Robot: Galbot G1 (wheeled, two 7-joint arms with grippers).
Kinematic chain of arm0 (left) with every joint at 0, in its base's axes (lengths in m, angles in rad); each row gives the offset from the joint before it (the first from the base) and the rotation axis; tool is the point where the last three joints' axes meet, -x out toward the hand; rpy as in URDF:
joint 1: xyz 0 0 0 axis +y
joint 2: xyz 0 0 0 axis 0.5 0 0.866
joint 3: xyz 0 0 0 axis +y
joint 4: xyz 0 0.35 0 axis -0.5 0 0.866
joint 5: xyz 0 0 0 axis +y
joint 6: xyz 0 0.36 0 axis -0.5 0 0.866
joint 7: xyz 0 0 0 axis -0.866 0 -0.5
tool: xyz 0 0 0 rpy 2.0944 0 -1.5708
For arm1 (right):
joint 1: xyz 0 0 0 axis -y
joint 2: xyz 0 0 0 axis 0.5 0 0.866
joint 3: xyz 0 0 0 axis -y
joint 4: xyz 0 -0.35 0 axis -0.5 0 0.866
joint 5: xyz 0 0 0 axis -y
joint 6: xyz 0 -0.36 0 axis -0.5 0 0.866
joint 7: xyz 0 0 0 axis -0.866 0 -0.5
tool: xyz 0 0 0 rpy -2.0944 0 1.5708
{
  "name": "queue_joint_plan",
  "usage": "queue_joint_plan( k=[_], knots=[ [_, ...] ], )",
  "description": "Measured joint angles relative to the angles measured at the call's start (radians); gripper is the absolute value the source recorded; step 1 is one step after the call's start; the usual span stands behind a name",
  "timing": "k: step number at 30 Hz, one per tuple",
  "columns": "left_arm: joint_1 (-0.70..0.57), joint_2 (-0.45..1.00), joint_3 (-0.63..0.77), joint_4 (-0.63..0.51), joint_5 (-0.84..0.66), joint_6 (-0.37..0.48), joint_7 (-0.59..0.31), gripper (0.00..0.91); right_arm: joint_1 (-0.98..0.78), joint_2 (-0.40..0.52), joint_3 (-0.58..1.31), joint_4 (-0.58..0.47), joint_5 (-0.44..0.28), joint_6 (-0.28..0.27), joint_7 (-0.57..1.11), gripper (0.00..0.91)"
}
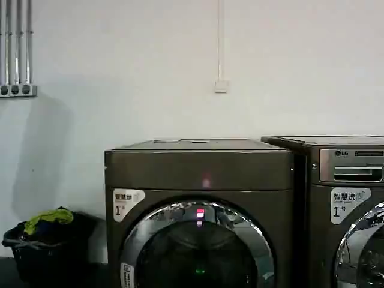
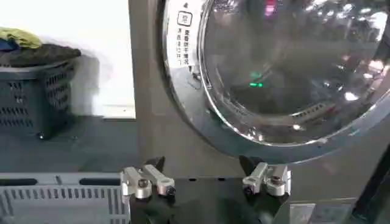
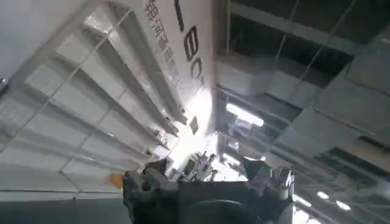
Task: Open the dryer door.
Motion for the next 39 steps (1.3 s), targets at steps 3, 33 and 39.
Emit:
queue_joint_plan(
  k=[3, 33, 39],
  knots=[
    [0.0, 0.002, -0.009, -0.004, -0.024, 0.0, -0.003, 0.907, 0.011, 0.001, -0.04, 0.026, 0.048, 0.017, -0.015, 0.907],
    [0.068, -0.018, -0.053, -0.081, -0.011, 0.0, -0.012, 0.907, 0.183, -0.151, -0.823, 0.396, 0.373, 0.259, -0.119, 0.907],
    [0.088, -0.017, -0.045, -0.102, -0.015, 0.0, -0.012, 0.907, 0.224, -0.188, -1.09, 0.441, 0.418, 0.336, -0.128, 0.907]
  ],
)
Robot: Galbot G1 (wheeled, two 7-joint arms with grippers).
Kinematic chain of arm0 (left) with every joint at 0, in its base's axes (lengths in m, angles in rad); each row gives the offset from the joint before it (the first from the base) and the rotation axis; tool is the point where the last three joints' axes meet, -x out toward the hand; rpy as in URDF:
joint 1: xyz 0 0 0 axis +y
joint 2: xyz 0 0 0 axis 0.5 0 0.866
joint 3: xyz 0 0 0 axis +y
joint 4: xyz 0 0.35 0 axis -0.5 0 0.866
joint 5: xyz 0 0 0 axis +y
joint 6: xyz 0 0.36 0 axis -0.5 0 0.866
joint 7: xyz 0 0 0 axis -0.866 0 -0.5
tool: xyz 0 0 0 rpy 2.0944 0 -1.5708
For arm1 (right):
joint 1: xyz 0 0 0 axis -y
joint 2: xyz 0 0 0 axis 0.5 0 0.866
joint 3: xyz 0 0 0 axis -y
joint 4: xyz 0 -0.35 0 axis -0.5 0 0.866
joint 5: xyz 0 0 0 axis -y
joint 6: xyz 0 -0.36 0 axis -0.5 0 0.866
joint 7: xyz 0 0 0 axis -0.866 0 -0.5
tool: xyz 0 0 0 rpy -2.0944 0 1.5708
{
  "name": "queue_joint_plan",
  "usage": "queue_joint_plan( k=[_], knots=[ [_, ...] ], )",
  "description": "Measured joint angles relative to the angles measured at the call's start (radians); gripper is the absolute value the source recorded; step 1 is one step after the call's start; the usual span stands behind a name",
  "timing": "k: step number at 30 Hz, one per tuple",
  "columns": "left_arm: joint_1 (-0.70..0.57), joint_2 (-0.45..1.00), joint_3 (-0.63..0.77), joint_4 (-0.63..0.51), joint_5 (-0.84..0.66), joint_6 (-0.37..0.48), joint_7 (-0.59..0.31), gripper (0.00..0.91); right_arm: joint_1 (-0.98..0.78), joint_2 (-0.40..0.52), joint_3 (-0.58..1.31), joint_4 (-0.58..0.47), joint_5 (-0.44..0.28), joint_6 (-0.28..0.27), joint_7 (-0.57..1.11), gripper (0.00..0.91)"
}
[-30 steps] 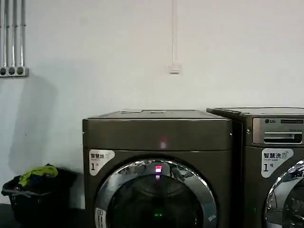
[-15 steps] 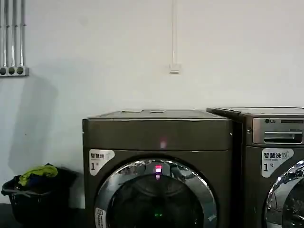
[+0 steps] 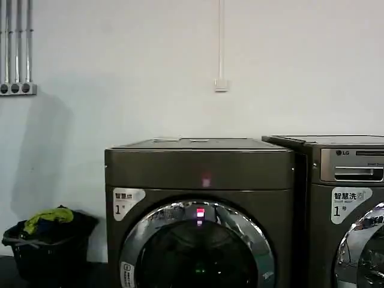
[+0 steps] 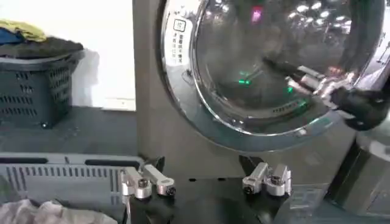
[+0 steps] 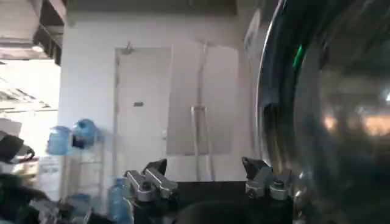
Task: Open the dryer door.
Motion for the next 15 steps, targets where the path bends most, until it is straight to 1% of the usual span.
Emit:
queue_joint_plan(
  k=[5, 6, 12, 13, 15],
  knots=[
    [0.007, 0.0, 0.002, -0.008, 0.0, 0.0, 0.0, 0.907, 0.029, -0.044, -0.121, 0.003, 0.025, -0.022, -0.02, 0.907],
    [0.012, 0.0, 0.003, -0.009, -0.001, 0.0, 0.0, 0.907, 0.551, -0.263, -0.901, -0.165, 0.17, 0.001, -0.173, 0.907],
    [0.039, 0.004, 0.003, -0.028, -0.006, 0.0, 0.0, 0.907, 0.802, -0.212, -1.173, -0.284, 0.131, 0.004, -0.189, 0.907],
    [0.057, 0.014, 0.002, -0.054, -0.01, 0.0, 0.0, 0.907, 0.841, -0.197, -1.215, -0.31, 0.131, 0.001, -0.205, 0.907],
    [0.064, 0.015, 0.002, -0.059, -0.005, 0.0, -0.001, 0.907, 0.915, -0.167, -1.288, -0.362, 0.141, -0.006, -0.239, 0.907]
  ],
)
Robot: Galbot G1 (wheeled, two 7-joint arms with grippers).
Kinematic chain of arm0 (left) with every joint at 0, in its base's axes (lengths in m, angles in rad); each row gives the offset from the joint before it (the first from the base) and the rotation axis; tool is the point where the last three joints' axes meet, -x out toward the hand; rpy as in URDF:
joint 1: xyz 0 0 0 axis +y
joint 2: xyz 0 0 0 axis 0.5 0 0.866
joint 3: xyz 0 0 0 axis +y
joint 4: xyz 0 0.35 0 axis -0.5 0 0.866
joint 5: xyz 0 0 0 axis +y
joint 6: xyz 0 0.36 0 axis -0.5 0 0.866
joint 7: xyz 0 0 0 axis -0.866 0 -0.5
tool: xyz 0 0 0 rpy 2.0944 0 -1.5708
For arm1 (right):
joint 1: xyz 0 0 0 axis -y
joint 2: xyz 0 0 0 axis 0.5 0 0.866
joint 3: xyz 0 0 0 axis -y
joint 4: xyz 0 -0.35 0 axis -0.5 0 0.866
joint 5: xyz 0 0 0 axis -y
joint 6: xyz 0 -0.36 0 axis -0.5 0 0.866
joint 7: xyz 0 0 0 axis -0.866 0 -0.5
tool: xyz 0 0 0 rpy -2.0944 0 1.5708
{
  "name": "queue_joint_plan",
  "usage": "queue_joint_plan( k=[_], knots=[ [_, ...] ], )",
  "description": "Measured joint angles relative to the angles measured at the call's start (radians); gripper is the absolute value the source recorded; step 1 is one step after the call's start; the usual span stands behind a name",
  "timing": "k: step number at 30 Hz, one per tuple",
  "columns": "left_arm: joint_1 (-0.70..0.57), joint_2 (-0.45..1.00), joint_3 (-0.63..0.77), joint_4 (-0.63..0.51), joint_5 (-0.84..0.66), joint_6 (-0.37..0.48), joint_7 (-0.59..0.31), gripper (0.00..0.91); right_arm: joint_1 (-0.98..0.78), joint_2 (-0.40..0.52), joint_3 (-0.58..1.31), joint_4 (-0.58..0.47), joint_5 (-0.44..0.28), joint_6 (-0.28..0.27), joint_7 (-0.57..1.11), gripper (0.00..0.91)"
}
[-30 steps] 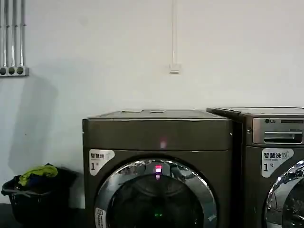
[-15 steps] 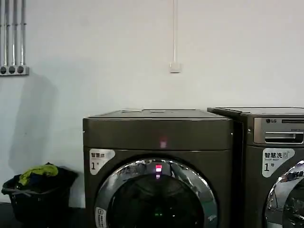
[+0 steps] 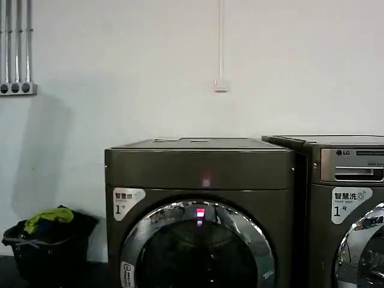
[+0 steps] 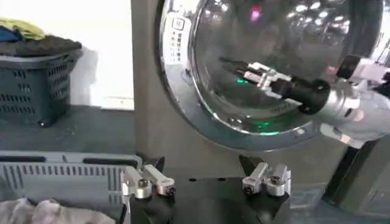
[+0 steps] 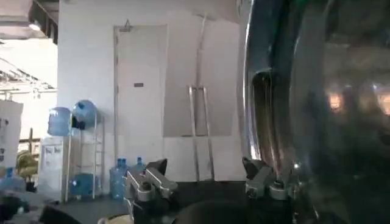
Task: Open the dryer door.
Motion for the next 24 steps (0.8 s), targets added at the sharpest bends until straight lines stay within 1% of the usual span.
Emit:
queue_joint_plan(
  k=[3, 7, 11, 16, 19, 22, 24],
  knots=[
    [0.01, -0.002, 0.0, -0.006, 0.006, 0.0, 0.001, 0.907, 0.1, 0.051, -0.094, -0.082, 0.015, -0.009, -0.035, 0.907],
    [0.024, -0.004, 0.005, -0.006, -0.002, 0.0, 0.006, 0.907, 0.2, 0.114, -0.193, -0.182, 0.031, -0.007, -0.07, 0.907],
    [0.025, -0.004, 0.013, -0.002, -0.014, 0.0, 0.012, 0.907, 0.283, 0.181, -0.272, -0.286, 0.081, 0.003, -0.124, 0.907],
    [0.027, -0.005, 0.026, -0.007, -0.015, 0.0, 0.016, 0.907, 0.371, 0.257, -0.363, -0.411, 0.16, -0.003, -0.195, 0.907],
    [0.037, -0.003, 0.028, -0.02, -0.015, 0.0, 0.018, 0.907, 0.417, 0.298, -0.405, -0.475, 0.164, -0.007, -0.22, 0.907],
    [0.049, -0.001, 0.028, -0.03, -0.015, 0.0, 0.021, 0.907, 0.458, 0.337, -0.436, -0.54, 0.173, -0.046, -0.261, 0.907],
    [0.055, -0.002, 0.028, -0.036, -0.016, 0.0, 0.021, 0.907, 0.487, 0.366, -0.453, -0.588, 0.167, -0.05, -0.272, 0.907]
  ],
)
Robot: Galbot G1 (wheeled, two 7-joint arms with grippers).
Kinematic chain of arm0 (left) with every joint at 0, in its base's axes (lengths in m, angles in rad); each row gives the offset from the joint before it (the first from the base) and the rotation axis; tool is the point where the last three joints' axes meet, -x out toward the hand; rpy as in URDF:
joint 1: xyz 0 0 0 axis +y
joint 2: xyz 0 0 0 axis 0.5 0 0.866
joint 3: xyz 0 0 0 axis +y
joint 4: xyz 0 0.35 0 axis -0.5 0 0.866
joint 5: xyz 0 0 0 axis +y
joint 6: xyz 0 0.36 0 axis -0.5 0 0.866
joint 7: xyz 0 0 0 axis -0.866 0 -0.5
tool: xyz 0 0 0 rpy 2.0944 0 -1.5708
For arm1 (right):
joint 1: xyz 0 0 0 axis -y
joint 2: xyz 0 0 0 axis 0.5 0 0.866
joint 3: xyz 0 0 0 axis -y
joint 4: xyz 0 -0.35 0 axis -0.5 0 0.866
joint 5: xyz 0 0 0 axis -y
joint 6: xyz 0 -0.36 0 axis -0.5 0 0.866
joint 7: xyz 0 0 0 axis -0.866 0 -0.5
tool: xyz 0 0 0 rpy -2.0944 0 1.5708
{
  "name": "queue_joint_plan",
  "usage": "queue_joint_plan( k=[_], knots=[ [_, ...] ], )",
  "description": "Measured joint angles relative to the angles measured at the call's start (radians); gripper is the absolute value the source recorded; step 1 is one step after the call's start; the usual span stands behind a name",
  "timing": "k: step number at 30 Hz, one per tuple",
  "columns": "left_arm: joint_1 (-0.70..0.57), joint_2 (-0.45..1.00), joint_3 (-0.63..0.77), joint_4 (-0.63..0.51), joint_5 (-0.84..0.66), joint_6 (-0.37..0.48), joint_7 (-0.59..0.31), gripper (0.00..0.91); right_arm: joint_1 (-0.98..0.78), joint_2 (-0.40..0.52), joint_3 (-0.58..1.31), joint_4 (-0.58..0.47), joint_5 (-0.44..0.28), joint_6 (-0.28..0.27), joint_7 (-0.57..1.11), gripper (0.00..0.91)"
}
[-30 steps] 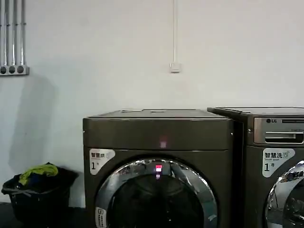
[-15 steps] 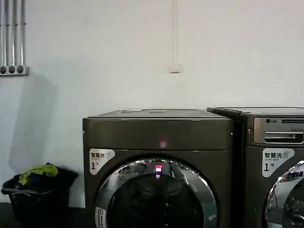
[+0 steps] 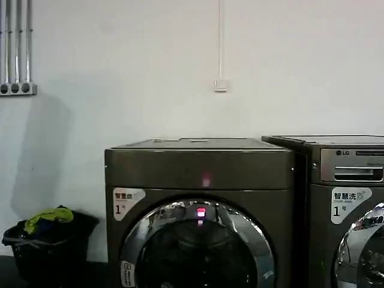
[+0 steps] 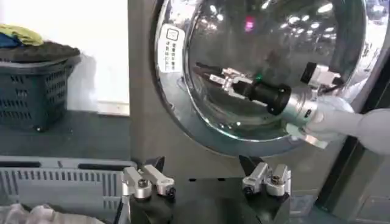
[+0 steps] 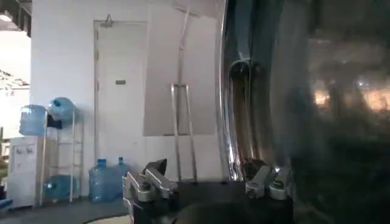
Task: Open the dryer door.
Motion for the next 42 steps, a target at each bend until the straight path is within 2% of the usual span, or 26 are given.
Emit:
queue_joint_plan(
  k=[10, 16, 22, 34, 42],
  knots=[
    [0.024, -0.002, -0.018, -0.011, 0.002, 0.0, -0.001, 0.907, 0.112, 0.135, -0.045, -0.204, -0.03, -0.004, -0.021, 0.907],
    [0.027, -0.006, -0.019, -0.013, 0.001, 0.0, -0.001, 0.907, 0.135, 0.18, -0.046, -0.279, -0.041, -0.005, -0.016, 0.907],
    [0.033, 0.001, -0.022, -0.017, 0.0, 0.0, -0.001, 0.907, 0.149, 0.213, -0.025, -0.328, -0.068, -0.005, -0.008, 0.907],
    [0.043, -0.005, -0.01, -0.017, -0.002, -0.017, -0.007, 0.907, 0.175, 0.28, -0.02, -0.403, -0.074, 0.01, 0.017, 0.907],
    [0.065, -0.012, 0.003, -0.049, 0.0, -0.023, -0.008, 0.907, 0.175, 0.303, -0.022, -0.423, -0.085, 0.006, 0.02, 0.907]
  ],
)
